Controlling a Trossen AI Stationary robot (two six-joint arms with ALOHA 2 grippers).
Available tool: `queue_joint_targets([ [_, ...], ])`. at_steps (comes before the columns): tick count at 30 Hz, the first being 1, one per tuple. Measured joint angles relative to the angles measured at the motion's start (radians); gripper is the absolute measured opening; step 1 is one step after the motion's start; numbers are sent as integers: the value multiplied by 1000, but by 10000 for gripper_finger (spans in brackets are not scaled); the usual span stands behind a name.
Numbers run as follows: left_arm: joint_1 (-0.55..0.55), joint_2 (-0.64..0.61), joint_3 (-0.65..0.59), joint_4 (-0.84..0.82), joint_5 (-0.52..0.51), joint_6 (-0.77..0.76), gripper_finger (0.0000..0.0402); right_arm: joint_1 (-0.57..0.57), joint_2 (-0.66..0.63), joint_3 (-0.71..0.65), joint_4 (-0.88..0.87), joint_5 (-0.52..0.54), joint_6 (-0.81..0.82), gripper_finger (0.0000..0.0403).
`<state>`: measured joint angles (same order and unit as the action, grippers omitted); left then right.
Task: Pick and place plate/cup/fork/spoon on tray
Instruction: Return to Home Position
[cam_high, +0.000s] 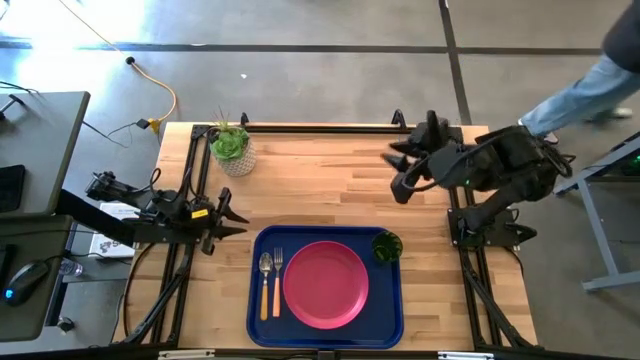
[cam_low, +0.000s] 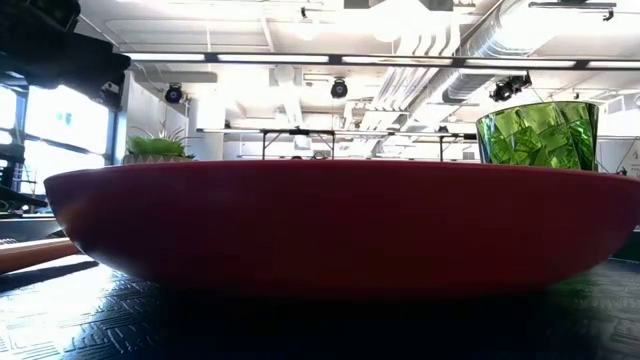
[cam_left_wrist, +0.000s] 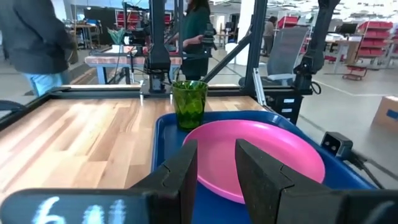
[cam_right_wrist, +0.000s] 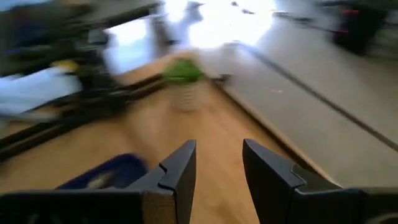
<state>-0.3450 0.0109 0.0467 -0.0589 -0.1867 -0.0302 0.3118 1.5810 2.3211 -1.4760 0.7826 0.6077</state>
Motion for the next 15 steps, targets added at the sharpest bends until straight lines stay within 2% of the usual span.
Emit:
queue_joint_targets([
  [3,0,0,0,0,0,-19,97,-38,2,0,180,-220,-206,124],
  [7,0,0,0,1,0,-19,97,-104,25,0,483,-648,-547,124],
  [9,0,0,0,0,0,-19,97,-140,32,0,540,-830,-663,124],
  [11,0,0,0,1,0,-19,97,-176,30,0,533,-898,-722,124],
  [15,0,0,0,0,0,-19,97,-234,27,-24,414,-905,-744,124],
])
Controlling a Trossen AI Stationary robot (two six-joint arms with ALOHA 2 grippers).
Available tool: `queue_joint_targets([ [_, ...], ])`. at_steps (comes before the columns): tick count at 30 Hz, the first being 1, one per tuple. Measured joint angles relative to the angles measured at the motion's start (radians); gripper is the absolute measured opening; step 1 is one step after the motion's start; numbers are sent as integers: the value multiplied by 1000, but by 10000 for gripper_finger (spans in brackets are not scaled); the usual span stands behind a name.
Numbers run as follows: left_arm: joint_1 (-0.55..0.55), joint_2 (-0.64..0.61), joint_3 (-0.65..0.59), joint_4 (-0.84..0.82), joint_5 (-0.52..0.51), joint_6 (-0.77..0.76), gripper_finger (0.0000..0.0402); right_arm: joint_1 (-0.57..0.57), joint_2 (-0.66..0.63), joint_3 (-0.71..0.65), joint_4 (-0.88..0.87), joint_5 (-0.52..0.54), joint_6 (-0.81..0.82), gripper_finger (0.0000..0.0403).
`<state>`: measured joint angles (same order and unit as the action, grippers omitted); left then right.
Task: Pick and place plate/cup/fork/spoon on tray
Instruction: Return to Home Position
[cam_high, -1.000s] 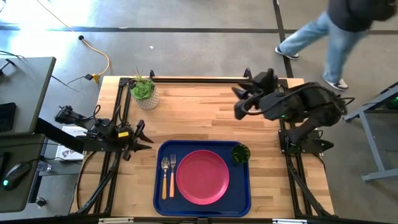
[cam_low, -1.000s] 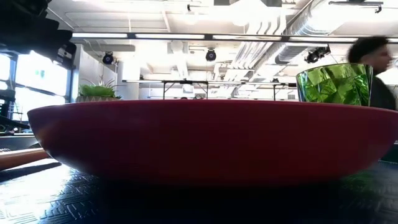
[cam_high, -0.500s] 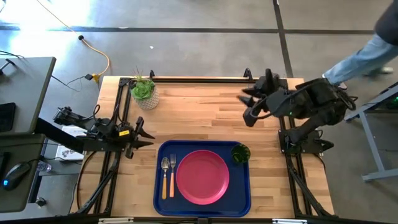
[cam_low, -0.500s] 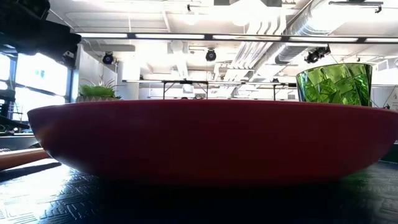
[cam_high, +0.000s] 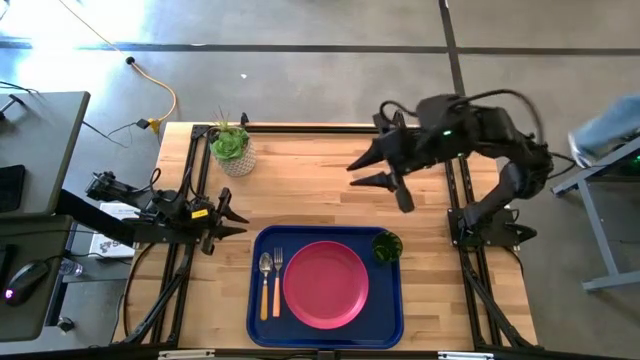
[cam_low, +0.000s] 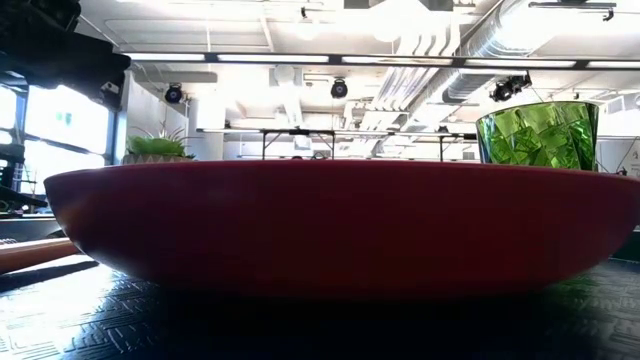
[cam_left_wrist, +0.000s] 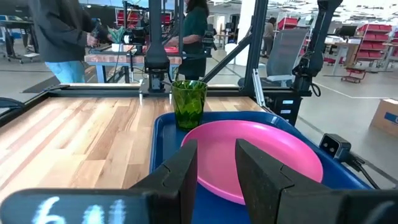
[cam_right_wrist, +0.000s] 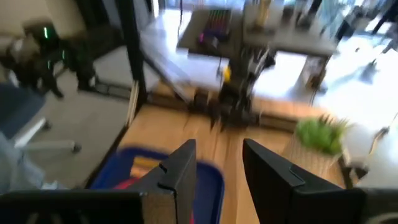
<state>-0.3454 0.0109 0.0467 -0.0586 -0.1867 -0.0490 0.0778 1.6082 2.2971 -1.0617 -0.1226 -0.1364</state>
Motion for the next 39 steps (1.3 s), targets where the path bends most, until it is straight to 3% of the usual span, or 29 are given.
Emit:
queue_joint_targets([
  [5,0,0,0,0,0,0,97,-19,-79,-222,37,-34,-2,124],
  [12,0,0,0,0,0,0,97,-25,-323,-756,446,-65,89,124],
  [25,0,0,0,0,0,0,97,-18,-733,-1526,1044,-78,183,124],
  [32,0,0,0,0,0,0,97,-18,-988,-1859,1302,-79,271,124],
  [39,0,0,0,0,0,0,97,-18,-1210,-2063,1321,-42,316,124],
])
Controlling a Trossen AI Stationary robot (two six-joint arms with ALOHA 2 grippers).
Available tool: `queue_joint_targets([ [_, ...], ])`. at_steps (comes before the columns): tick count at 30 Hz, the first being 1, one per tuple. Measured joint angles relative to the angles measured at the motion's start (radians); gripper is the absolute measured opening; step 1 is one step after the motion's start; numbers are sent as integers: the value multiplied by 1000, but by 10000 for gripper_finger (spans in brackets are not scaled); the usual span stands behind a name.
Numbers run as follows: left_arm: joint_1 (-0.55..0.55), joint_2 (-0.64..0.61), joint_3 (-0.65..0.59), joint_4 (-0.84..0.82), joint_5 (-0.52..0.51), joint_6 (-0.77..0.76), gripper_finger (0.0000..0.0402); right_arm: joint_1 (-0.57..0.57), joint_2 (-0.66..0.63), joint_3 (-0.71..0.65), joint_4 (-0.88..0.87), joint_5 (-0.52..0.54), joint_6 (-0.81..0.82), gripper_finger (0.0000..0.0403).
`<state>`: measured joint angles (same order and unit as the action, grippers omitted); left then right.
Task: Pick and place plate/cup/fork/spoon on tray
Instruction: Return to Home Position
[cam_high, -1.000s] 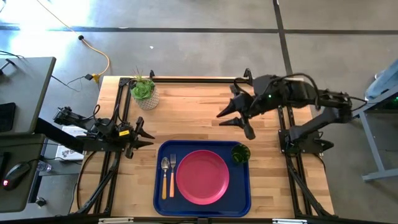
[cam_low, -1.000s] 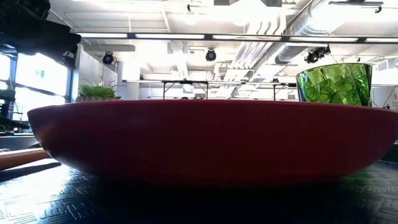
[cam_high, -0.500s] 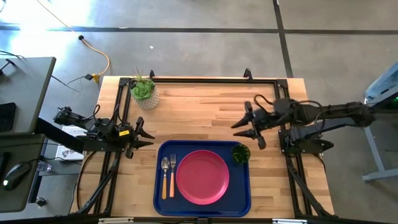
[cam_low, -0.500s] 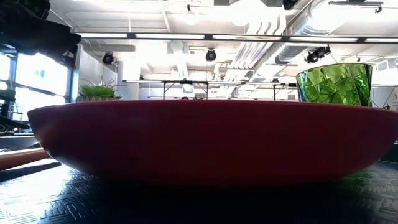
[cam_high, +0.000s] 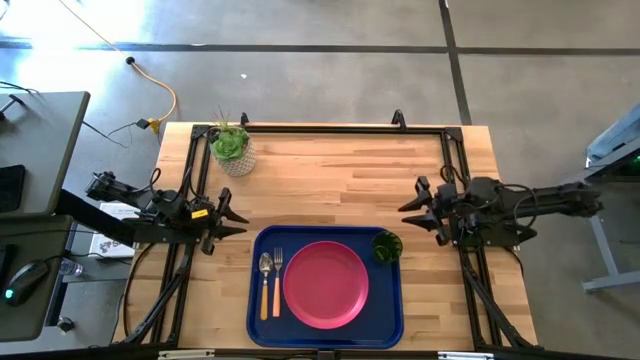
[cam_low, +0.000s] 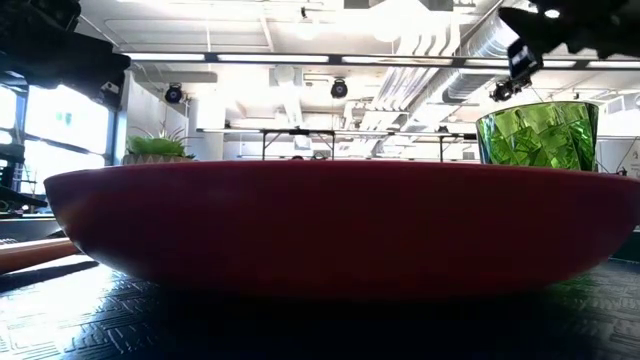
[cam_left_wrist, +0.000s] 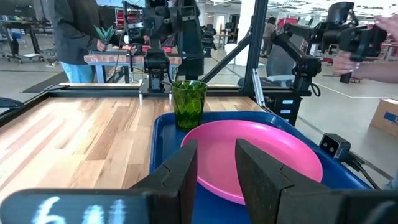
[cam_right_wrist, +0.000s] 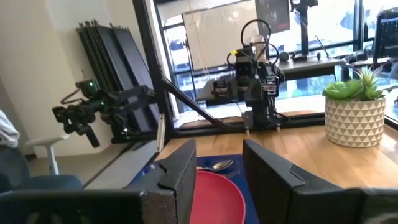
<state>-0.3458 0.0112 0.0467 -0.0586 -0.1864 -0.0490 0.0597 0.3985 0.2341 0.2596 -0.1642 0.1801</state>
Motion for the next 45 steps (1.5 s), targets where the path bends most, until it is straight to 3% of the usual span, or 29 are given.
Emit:
queue_joint_targets([
  [11,0,0,0,0,0,0,97,0,-236,-161,-4,-9,0,124],
  [21,0,0,0,0,0,0,97,0,-357,-224,-9,-27,-24,124],
  [45,0,0,0,0,0,0,97,-3,-394,-225,-106,7,-49,124],
])
